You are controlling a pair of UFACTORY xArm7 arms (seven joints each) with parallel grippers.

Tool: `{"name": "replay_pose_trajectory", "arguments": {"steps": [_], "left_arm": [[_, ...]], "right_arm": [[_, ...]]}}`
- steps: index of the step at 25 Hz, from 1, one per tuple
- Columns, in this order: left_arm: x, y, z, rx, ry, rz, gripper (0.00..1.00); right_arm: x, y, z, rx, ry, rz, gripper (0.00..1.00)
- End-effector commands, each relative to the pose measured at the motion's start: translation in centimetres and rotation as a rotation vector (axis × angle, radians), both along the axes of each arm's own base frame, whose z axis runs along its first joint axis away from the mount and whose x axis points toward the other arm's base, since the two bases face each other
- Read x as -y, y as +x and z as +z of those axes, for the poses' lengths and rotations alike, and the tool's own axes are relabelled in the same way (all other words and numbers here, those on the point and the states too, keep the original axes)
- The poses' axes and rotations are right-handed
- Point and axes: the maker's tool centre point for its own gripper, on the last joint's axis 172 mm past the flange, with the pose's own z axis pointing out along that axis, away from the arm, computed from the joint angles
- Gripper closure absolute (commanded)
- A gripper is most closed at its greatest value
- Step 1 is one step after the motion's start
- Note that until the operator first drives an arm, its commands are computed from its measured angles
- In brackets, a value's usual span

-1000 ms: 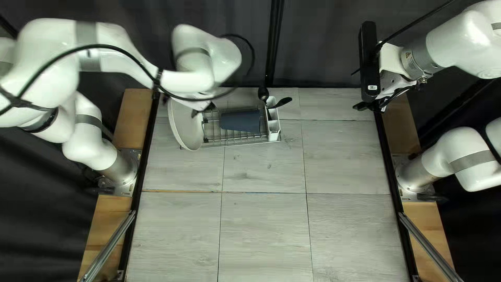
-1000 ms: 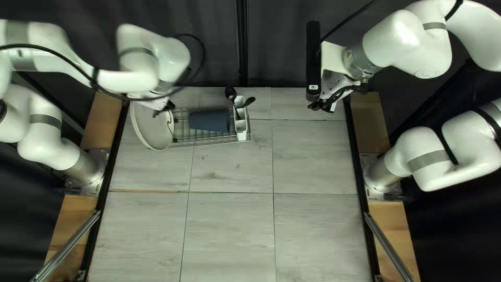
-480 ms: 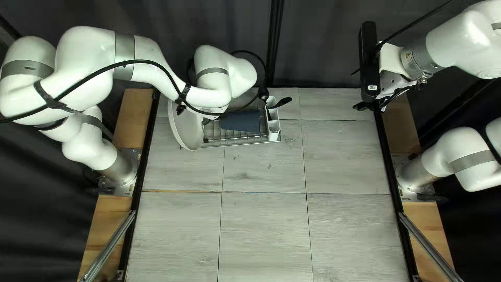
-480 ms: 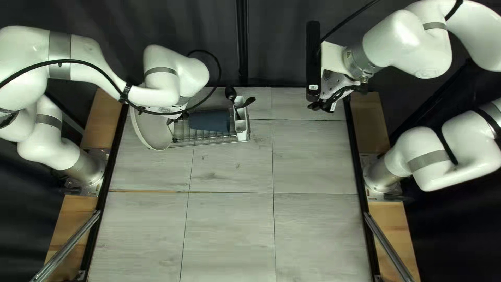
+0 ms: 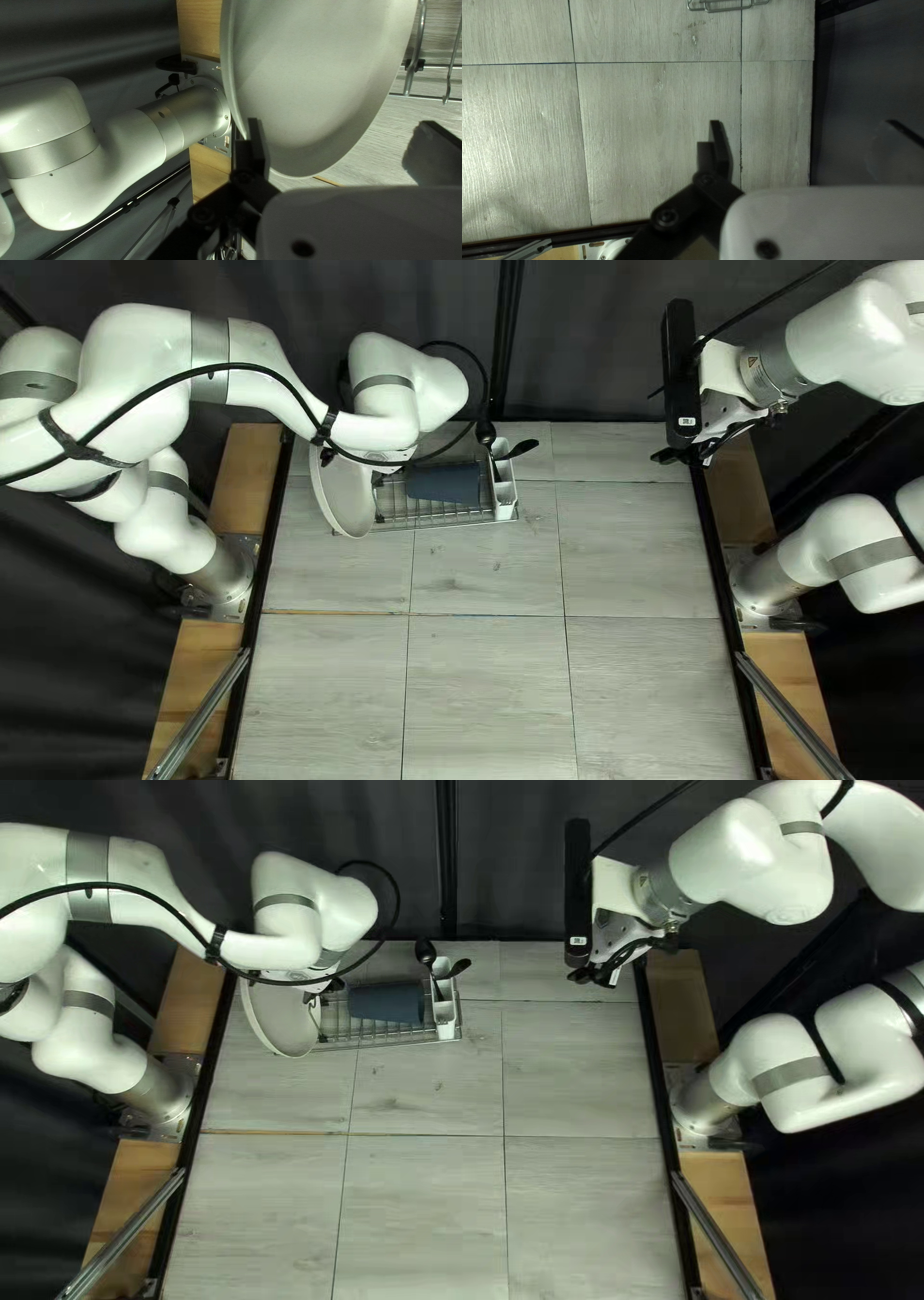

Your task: Pick up and place plate onto table. Place down one fork to the left of the plate. Place spoon and knife to the right of the plate. Place cup above the knife and spoon

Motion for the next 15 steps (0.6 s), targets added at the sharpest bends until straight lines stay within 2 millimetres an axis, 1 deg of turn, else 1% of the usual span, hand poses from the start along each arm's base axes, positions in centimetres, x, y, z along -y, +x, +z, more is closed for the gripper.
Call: {"name": "replay_pose_trajectory", "arguments": {"steps": [1, 5, 7, 11, 15], "left_arm": [[0.2, 0.1, -0.2, -0.005, -0.01, 0.029, 0.0], [0.0, -0.6, 0.7, -0.042, 0.016, 0.064, 0.0], [-0.2, -1.2, 1.1, -0.061, 0.034, 0.085, 0.0], [-0.7, -3.3, 1.8, -0.083, 0.05, 0.118, 0.0], [-0.7, -4.4, 2.1, -0.096, 0.048, 0.126, 0.0]], "right_arm": [[0.0, 0.0, 0.0, 0.0, 0.0, 0.0, 0.0], [0.0, 0.0, 0.0, 0.0, 0.0, 0.0, 0.0], [0.0, 0.0, 0.0, 0.0, 0.0, 0.0, 0.0], [0.0, 0.0, 0.0, 0.0, 0.0, 0.0, 0.0], [0.0, 0.0, 0.0, 0.0, 0.0, 0.0, 0.0]]}}
